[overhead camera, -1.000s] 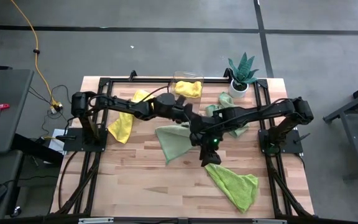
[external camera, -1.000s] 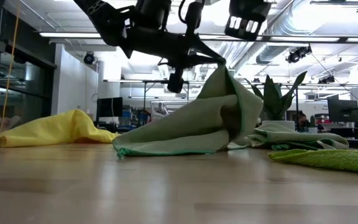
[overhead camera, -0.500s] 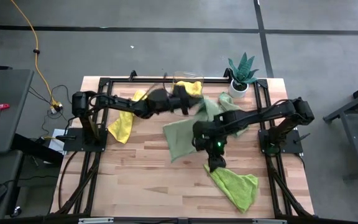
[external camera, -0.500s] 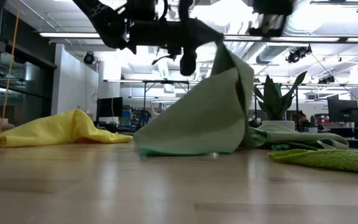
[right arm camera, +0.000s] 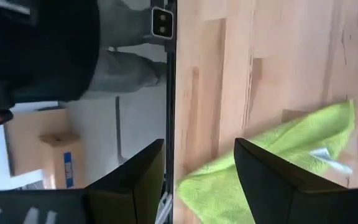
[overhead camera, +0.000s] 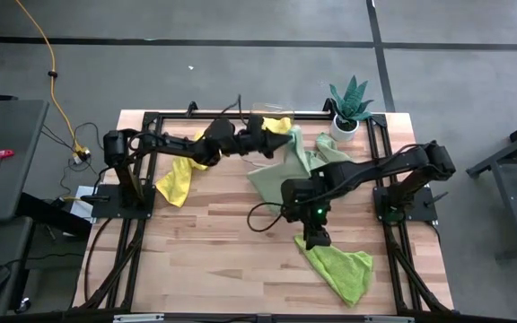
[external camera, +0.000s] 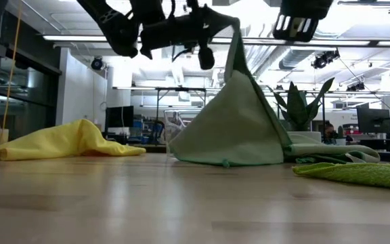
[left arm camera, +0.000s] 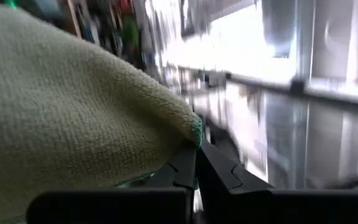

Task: Fold microfiber towels
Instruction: Fold the bottom left blue towel

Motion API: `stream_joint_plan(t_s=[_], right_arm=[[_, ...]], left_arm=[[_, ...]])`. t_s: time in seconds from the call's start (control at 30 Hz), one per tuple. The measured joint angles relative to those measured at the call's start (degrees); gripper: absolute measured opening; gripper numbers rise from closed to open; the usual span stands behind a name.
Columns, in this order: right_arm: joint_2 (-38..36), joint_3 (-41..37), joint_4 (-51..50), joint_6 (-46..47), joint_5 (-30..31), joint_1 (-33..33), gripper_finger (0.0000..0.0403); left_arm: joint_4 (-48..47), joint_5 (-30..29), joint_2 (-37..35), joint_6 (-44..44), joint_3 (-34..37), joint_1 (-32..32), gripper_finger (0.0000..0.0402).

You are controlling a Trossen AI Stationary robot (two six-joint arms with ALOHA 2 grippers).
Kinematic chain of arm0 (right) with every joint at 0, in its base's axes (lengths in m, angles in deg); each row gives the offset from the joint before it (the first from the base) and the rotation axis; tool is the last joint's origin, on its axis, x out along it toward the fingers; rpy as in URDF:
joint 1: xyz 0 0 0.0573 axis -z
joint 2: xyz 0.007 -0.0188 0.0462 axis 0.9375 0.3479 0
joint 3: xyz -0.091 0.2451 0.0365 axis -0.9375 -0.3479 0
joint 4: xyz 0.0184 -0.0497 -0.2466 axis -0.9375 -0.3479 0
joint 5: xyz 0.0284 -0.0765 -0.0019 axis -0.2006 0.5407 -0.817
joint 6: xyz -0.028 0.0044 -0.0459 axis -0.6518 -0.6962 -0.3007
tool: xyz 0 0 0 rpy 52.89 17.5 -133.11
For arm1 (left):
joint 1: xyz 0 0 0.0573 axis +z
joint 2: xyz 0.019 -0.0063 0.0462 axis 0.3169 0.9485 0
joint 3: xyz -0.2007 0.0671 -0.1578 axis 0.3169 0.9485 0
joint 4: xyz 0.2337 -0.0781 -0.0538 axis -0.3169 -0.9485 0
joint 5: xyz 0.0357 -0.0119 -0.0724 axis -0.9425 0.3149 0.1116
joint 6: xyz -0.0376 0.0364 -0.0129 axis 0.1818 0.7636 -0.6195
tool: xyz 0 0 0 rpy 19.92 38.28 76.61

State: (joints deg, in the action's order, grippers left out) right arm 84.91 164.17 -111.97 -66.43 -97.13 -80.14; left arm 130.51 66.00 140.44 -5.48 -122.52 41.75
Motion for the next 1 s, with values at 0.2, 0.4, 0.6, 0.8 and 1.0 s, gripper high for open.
stream_joint_plan(t_s=[0.2, 0.4, 0.6, 0.8, 1.0], right_arm=[[-5.8, 0.0, -8.1, -4.0, 14.2, 0.0, 0.0186], [-14.5, -2.0, -12.3, -2.4, 26.4, 1.6, 0.0186], [-24.3, -16.1, 3.8, 5.9, 29.2, 5.3, 0.0183], [-25.5, -28.9, 26.4, 5.4, 34.5, 5.2, 0.0183], [-17.7, -34.7, 37.4, -4.2, 44.3, 2.8, 0.0183]], left_arm=[[-0.6, 9.4, -0.7, 2.7, 0.4, 0.2, 0.0], [-0.6, 15.0, -6.9, 5.4, 7.7, -0.7, 0.0], [-1.4, 11.7, -18.3, 5.5, 19.3, -2.3, 0.0], [-9.7, 5.1, -27.7, 5.5, 25.2, -5.2, 0.0], [-16.0, -4.2, -29.8, 6.5, 25.3, -8.3, 0.0]])
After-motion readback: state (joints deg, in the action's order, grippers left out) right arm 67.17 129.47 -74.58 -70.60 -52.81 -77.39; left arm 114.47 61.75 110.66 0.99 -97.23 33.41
